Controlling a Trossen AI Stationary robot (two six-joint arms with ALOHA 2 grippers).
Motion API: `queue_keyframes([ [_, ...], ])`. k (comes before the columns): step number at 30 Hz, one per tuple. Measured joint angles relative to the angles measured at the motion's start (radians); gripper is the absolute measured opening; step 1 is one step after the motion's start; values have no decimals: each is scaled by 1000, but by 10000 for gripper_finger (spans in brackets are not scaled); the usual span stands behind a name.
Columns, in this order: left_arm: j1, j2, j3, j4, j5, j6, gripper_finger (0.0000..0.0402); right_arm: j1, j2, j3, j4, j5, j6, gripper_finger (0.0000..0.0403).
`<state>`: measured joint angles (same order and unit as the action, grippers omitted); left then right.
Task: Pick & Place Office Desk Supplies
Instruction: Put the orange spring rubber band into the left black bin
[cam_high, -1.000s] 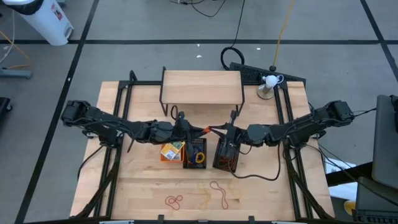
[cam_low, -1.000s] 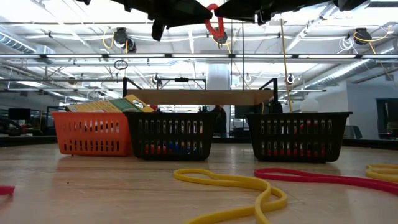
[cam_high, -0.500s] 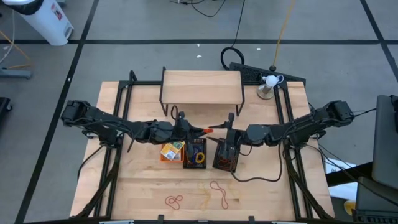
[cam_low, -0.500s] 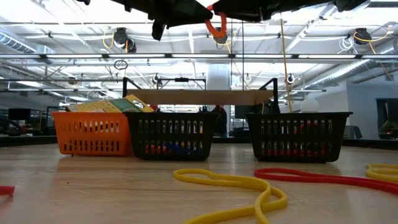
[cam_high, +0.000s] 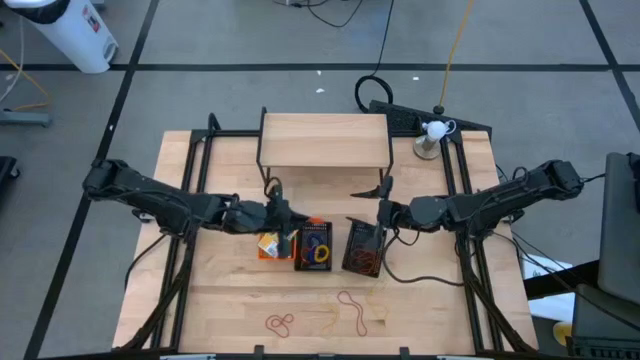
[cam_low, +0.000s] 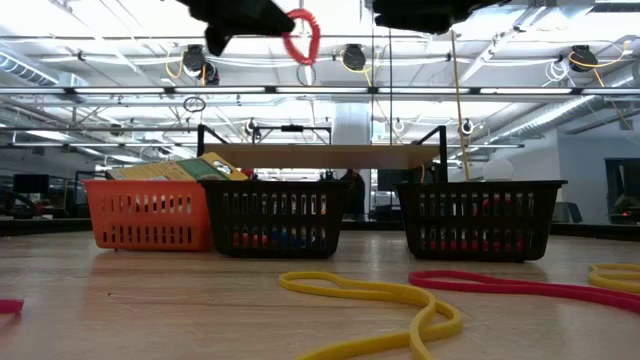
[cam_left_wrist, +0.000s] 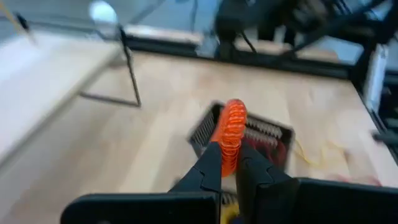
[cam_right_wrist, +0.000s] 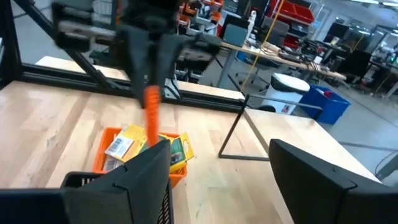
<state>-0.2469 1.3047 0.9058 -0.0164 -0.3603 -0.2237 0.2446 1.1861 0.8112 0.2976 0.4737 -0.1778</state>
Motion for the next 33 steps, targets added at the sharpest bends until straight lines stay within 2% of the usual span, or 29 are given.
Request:
queue_keyframes([
  [6,-39,11,0,-32,130,-65,3,-1,-4,0,-5,0,9,259],
  [14,-35,14,-1,-128,124,-115,11,-1,-4,0,-5,0,9,240],
  [20,-22,14,-1,-130,123,-127,24,-1,-4,-15,-5,0,6,230],
  [33,-20,14,-1,-130,125,-129,26,-1,-4,-19,19,0,-10,221],
])
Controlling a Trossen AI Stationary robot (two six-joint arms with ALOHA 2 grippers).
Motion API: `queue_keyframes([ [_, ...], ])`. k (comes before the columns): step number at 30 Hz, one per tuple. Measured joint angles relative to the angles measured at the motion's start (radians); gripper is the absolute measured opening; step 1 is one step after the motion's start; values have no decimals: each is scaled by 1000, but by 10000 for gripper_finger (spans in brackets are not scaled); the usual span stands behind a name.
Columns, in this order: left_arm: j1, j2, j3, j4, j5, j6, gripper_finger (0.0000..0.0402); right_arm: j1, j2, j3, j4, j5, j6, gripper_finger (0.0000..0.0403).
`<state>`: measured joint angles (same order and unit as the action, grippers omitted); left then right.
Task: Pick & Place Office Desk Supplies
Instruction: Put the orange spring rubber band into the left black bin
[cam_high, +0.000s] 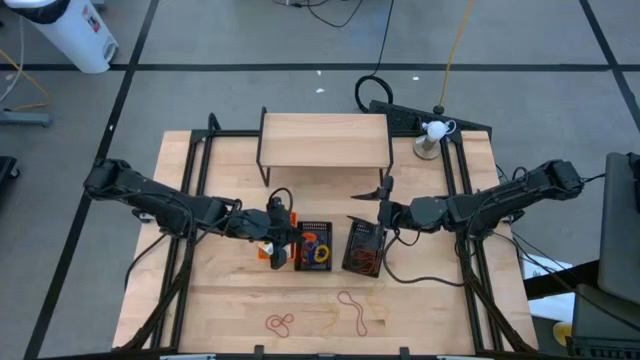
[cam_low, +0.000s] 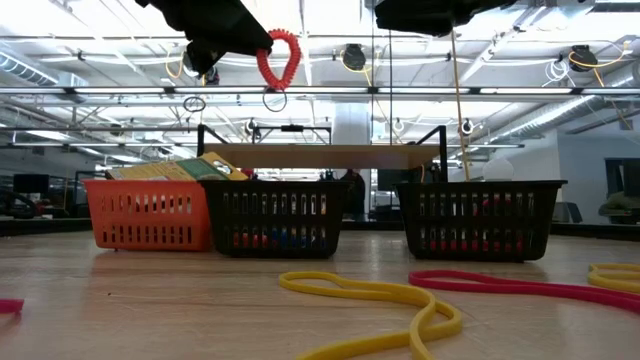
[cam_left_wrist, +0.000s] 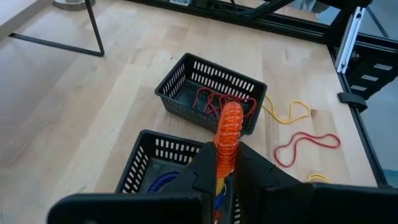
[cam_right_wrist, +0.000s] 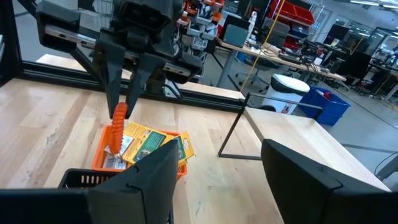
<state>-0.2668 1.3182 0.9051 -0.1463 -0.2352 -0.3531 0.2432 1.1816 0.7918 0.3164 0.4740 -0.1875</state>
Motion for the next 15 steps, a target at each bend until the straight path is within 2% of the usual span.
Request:
queue_keyframes([
  [15,-3,0,0,0,28,-26,27,0,0,0,7,-3,0,217],
])
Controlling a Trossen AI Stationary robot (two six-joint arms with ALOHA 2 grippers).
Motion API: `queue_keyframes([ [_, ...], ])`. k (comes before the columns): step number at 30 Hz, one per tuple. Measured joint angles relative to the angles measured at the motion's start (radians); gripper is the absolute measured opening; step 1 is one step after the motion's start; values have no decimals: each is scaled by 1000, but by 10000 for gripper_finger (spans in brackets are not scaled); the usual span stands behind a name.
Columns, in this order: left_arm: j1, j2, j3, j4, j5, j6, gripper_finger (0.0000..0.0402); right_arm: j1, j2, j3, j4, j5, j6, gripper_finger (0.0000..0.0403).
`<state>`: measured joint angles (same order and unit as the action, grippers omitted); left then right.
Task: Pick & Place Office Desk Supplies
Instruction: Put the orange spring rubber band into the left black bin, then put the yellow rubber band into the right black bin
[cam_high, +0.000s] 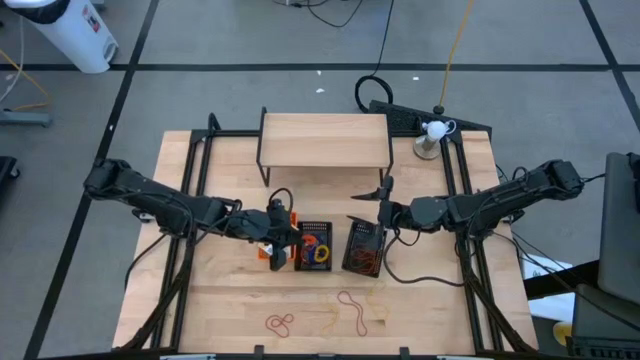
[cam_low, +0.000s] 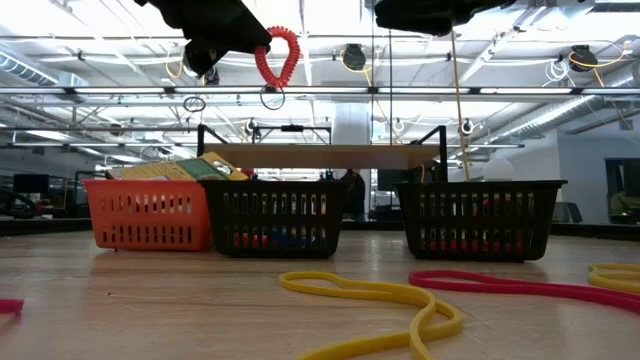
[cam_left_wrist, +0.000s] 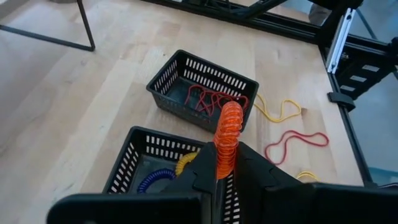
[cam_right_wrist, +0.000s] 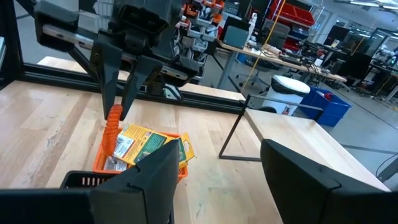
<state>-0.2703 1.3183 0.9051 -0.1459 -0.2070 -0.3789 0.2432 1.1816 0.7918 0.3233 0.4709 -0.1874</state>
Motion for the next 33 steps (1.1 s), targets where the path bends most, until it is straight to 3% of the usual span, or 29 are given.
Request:
queue_keyframes([
  [9,-6,0,0,0,0,41,40,0,0,0,1,0,0,211],
  [24,-6,0,0,66,-3,63,198,0,0,0,1,-4,0,210],
  [33,-13,0,0,130,-3,133,209,1,0,0,15,-5,30,210],
])
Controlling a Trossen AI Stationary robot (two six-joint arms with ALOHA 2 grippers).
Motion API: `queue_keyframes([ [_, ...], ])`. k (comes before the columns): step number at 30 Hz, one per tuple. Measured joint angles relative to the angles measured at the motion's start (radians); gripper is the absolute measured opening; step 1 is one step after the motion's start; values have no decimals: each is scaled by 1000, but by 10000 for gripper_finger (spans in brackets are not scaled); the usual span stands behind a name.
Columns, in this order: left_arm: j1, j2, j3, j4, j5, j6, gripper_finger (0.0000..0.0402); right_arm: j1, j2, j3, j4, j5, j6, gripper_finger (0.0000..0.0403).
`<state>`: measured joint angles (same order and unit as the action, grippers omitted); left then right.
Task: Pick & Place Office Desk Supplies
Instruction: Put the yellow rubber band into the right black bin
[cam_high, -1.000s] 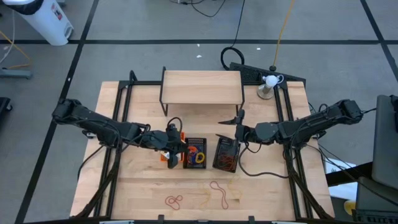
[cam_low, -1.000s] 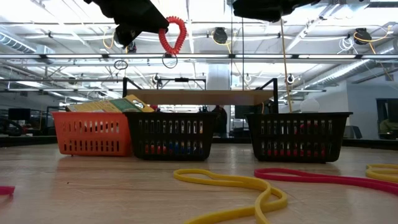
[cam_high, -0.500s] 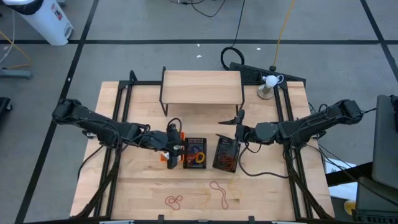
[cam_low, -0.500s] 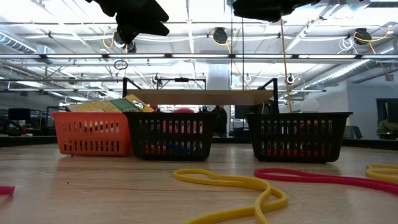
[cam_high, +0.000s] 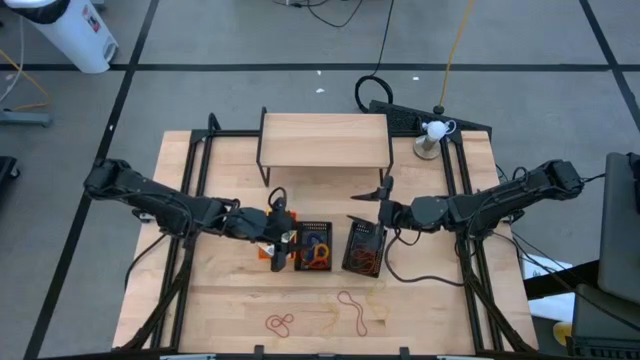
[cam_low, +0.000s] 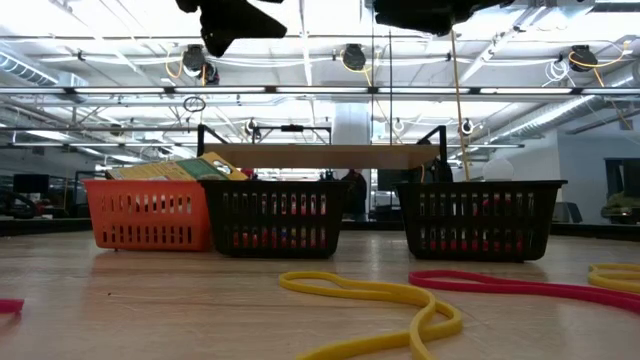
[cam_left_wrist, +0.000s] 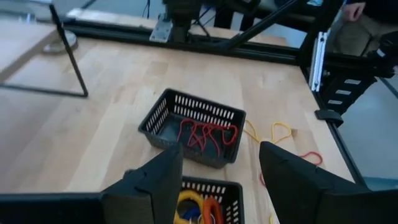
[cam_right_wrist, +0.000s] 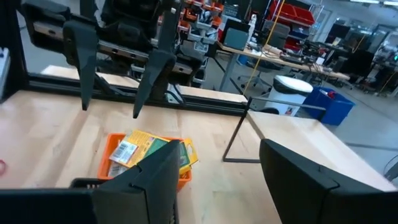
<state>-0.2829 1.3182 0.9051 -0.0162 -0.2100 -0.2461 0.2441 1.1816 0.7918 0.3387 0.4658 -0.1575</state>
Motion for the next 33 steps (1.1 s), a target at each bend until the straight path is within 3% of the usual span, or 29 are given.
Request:
queue_keyframes([
  [6,-36,0,0,20,1,94,209,0,0,0,-4,-97,79,210],
  [12,-47,0,0,22,-18,167,209,0,0,0,-4,-104,151,210],
  [16,-41,0,0,22,-80,162,209,0,0,0,-9,-105,193,210],
  [33,-16,0,0,36,-89,78,209,0,0,0,-29,-108,237,210],
])
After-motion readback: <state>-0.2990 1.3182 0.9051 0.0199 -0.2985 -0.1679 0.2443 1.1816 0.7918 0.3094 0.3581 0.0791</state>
